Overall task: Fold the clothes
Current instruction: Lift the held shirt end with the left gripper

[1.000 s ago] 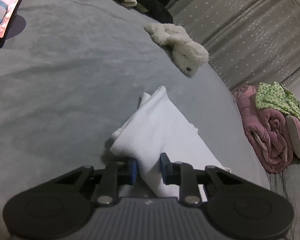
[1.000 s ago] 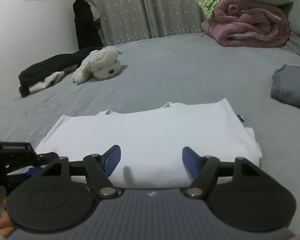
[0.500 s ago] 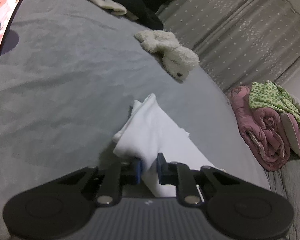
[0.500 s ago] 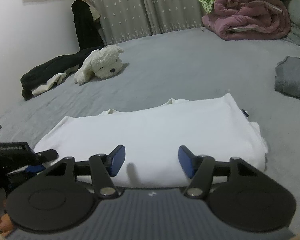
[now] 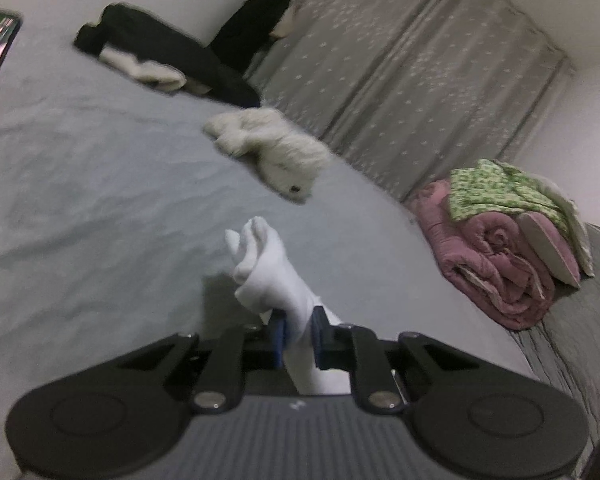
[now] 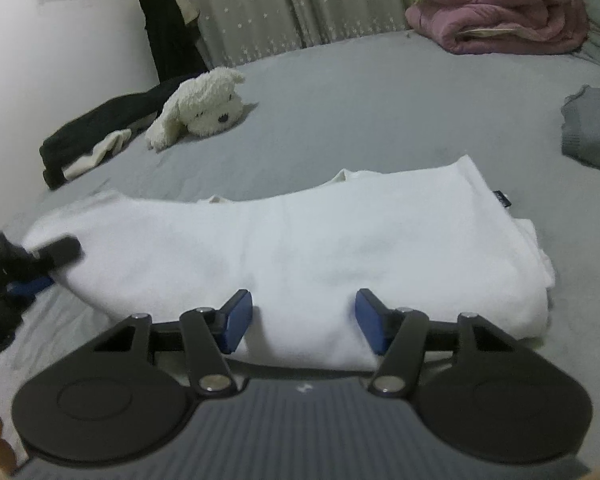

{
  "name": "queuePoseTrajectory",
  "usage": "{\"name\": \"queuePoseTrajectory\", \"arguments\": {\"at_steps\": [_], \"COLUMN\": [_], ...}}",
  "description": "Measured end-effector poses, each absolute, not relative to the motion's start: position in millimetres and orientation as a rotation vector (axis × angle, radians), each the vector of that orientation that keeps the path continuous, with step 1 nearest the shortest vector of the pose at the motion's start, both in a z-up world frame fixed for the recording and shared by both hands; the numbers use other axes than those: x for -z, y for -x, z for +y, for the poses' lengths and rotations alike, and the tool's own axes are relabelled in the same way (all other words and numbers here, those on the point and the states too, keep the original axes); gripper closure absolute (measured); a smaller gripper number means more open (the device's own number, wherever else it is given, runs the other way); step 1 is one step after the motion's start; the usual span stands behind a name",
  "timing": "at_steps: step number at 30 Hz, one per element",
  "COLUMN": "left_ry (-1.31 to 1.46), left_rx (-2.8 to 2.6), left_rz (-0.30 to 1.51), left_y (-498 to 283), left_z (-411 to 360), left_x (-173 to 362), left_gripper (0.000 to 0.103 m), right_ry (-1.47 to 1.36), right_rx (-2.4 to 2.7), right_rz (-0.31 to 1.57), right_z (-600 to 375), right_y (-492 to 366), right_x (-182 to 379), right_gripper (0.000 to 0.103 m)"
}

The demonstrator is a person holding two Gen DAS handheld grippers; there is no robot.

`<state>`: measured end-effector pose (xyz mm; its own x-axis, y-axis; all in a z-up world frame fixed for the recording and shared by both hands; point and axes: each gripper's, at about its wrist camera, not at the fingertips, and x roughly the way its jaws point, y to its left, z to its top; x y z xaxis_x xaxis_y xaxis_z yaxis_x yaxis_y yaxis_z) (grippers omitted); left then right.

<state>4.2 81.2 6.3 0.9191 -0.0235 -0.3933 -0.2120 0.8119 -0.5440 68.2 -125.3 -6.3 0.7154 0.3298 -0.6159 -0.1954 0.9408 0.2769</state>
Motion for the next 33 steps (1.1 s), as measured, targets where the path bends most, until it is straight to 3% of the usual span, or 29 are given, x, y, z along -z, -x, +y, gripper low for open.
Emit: {"name": "queuePoseTrajectory", "arguments": {"at_steps": [5,13,18,23,33], "left_ry": [0.588,0.564,0.490,0.450,0.373], "left_rx": [-0.046,0.083,0.206,0.319,0.449], "left_rz": [0.344,0.280,0.269,0.310,0.472], "left_y": [-5,-10,-13,-19,-37], "left_z": [69,44,19,-3,-43], "left_x": [-17,-30,-31,-26,2], "left_gripper": [0.090,0.090,0.090,0.090,0.090], "right_ry": [-0.208,-0.607,-0.804,-0.966,-1.128], "right_rx": [-0.299,-0.326,-0.358,-0.408,-0.388], "right_rz": [0.715,0.696,0.651,0.610,0.633], "right_z": [-125,-180,-205,-225,-256], "right_y": [-66,-64,-56,-48,-46], "right_x": [5,2,-6,-10,-6], "right_gripper": [0.040,0.039,0.031,0.019,0.017]}}
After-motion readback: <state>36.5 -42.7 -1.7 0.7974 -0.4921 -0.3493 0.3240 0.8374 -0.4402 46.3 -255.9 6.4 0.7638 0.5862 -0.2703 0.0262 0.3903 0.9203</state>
